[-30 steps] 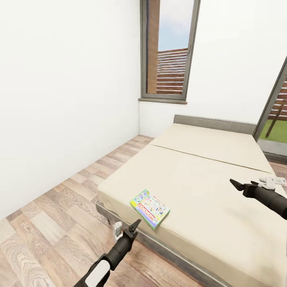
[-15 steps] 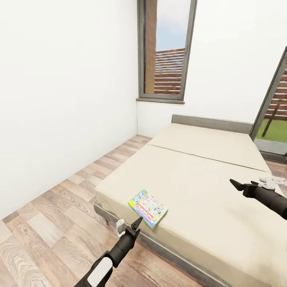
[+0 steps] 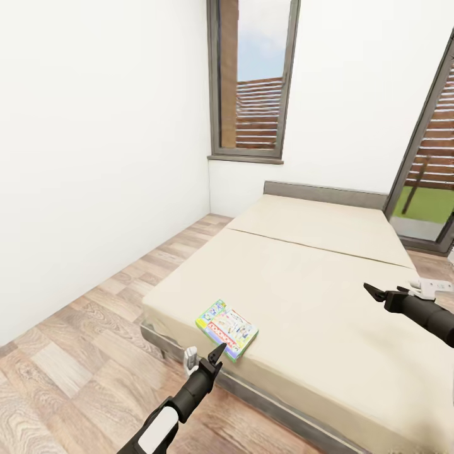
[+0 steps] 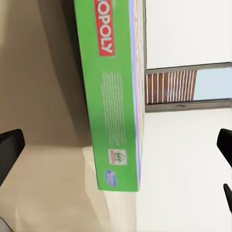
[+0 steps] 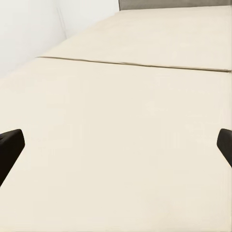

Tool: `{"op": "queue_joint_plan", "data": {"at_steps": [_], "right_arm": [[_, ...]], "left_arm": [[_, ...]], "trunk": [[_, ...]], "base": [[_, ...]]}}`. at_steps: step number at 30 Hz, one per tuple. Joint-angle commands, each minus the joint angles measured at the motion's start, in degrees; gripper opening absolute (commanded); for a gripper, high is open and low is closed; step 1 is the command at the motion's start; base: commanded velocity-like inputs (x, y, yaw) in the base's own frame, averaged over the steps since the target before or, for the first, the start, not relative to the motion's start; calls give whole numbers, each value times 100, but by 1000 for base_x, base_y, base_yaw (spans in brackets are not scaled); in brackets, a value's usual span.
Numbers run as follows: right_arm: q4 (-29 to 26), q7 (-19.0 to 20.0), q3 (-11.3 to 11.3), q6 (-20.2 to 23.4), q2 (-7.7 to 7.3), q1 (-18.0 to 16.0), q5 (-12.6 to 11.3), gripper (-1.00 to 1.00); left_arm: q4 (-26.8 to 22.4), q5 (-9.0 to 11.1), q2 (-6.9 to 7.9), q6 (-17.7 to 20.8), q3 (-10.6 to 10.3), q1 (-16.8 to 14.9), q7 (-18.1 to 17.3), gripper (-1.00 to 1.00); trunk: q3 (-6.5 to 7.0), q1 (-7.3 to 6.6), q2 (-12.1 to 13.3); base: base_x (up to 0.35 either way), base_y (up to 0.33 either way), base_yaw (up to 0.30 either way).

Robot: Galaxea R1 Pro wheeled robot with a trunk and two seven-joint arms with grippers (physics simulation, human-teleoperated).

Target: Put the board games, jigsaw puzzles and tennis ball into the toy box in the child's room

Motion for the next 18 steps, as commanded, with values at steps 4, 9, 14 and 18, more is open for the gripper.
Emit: {"op": "queue_joint_plan", "data": {"at_steps": [4, 9, 14, 18], "right_arm": [[-6, 59, -9, 13, 1, -8, 61, 100], [-6, 59, -9, 12, 1, -9, 61, 100], [-6, 59, -9, 12, 1, -9, 61, 100], [-6, 59, -9, 7, 1, -7, 61, 100]], "left_arm": [[2, 60, 2, 54, -10, -4, -20, 100], [2, 60, 2, 54, -14, -2, -24, 100], [2, 60, -3, 54, -17, -1, -24, 100], [2, 60, -6, 54, -18, -3, -24, 100]], "trunk": [[-5, -1, -2], [-5, -1, -2], [-5, -1, -2], [-5, -1, -2]], "base": [[0, 0, -213], [0, 0, -138], [0, 0, -35], [0, 0, -32]]}}
